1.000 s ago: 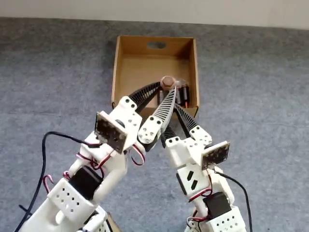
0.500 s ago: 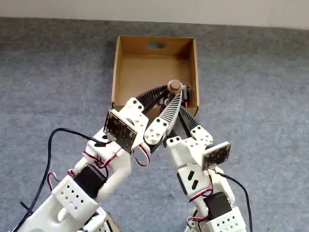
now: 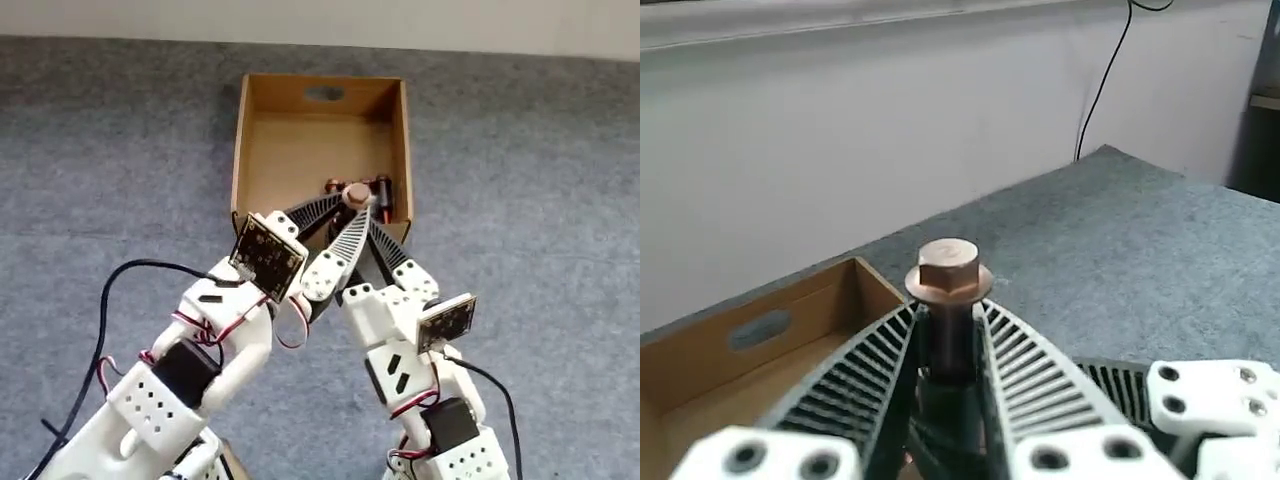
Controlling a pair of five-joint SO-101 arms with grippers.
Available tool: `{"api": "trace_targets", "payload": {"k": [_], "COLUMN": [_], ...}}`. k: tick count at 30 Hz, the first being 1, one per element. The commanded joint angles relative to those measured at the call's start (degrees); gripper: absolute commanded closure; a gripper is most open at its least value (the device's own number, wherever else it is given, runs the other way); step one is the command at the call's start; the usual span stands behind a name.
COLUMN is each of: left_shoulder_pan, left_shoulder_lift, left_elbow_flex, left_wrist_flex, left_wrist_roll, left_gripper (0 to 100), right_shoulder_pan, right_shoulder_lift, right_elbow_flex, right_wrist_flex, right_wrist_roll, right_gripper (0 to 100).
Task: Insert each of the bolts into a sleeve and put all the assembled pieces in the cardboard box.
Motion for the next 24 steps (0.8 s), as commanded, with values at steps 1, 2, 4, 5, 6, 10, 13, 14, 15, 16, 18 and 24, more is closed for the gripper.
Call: {"api": "trace_targets", "payload": {"k": [1,2,4,5,6,10,13,14,15,16,18,24], "left_shoulder_pan": [-1.1,-1.1,-1.6,-1.6,-2.0,-3.5,-3.4,-3.2,-3.0,-3.0,-3.1,-3.5], "left_shoulder_lift": [-4.4,-5.8,-8.7,-10.0,-11.1,-13.6,-14.5,-14.7,-14.9,-15.0,-15.0,-15.1], "left_elbow_flex": [-2.5,-2.4,-2.4,-2.4,-2.4,-2.4,-2.5,-2.5,-2.5,-2.5,-2.5,-3.6], "left_wrist_flex": [6.4,8.4,11.3,12.5,13.7,17.9,20.4,20.7,20.7,20.7,20.6,20.6], "left_wrist_roll": [-0.1,-0.1,-0.2,-0.4,-0.4,-0.4,-0.3,-0.2,-0.2,-0.1,-0.1,-0.1], "left_gripper": [99,99,99,99,99,99,98,96,93,90,85,85], "right_shoulder_pan": [0.7,0.7,0.7,0.7,0.7,0.7,0.7,0.7,0.7,0.7,0.7,0.7], "right_shoulder_lift": [-0.6,-0.6,-0.5,-0.5,-0.5,-0.3,-0.2,-0.2,-0.2,-0.2,-0.2,-0.7], "right_elbow_flex": [7.1,7.1,7.1,7.1,7.1,7.1,7.1,7.1,7.1,7.1,7.1,7.1], "right_wrist_flex": [-1.3,-1.3,-1.3,-1.3,-1.3,-1.3,-1.3,-1.3,-1.3,-1.3,-1.2,1.5], "right_wrist_roll": [0.5,0.5,0.5,0.5,0.5,0.5,0.5,0.5,0.5,0.5,0.5,0.5], "right_gripper": [99.1,99.1,99.1,99.1,99.1,99.1,99.1,99.1,99.1,99.1,99.1,99.1]}}
